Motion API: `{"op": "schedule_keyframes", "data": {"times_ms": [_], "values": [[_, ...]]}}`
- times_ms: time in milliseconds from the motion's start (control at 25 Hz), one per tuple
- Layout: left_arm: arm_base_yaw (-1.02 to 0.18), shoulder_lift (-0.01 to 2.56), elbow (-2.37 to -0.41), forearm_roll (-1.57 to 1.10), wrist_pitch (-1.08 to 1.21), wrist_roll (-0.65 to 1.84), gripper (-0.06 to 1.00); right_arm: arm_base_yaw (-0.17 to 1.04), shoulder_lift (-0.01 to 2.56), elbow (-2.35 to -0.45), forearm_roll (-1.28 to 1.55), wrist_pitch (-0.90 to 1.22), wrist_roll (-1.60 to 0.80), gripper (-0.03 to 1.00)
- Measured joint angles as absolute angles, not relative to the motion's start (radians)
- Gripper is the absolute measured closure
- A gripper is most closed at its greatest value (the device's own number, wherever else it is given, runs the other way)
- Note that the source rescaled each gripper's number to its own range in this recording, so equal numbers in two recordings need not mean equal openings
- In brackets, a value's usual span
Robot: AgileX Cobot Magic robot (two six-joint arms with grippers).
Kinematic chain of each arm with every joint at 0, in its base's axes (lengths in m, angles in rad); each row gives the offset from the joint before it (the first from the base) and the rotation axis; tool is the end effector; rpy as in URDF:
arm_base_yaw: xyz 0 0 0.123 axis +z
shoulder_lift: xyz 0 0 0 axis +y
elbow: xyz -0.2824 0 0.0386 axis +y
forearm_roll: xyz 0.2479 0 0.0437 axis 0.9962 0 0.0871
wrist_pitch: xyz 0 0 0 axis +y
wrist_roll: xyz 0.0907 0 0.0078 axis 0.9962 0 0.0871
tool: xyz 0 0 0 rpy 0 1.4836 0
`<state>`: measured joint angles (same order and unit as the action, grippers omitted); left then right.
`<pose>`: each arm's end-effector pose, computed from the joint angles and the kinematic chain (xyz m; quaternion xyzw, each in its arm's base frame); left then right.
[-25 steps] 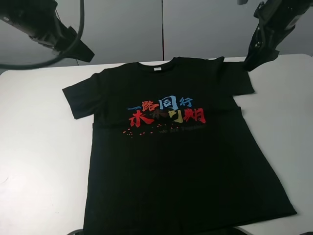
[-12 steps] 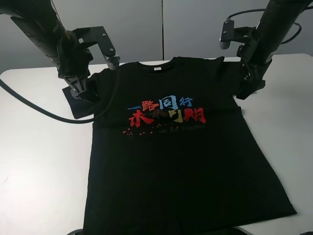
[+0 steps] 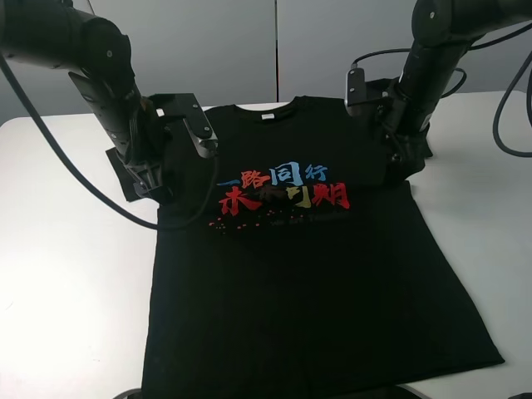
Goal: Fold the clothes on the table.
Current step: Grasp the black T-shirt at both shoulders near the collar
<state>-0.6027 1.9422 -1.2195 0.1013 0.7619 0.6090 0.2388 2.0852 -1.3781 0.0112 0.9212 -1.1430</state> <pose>0.3076 -0.2040 0.1515 0.5941 0.7988 0.0383 0.0864 0.3807 0.0935 0.1310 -0.6346 0.7727 -0.0024 0.0153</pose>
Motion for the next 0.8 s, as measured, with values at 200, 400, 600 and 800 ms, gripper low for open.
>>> {"op": "schedule_keyframes", "data": {"times_ms": [200, 400, 600, 800], "values": [[-0.603, 1.976, -1.220, 0.094, 0.748, 0.607, -0.06, 0.239, 2.109, -1.378, 0.010, 0.921, -1.141, 0.03], [-0.603, 1.995, -1.220, 0.053, 0.737, 0.607, -0.06, 0.239, 2.119, -1.378, 0.010, 0.921, -1.137, 0.04], [-0.603, 2.016, -1.220, 0.034, 0.734, 0.607, -0.06, 0.239, 2.121, -1.378, 0.000, 0.931, -1.109, 0.04], [-0.603, 2.033, -1.220, 0.000, 0.734, 0.625, -0.06, 0.239, 2.123, -1.378, -0.007, 0.937, -1.092, 0.04]]}}
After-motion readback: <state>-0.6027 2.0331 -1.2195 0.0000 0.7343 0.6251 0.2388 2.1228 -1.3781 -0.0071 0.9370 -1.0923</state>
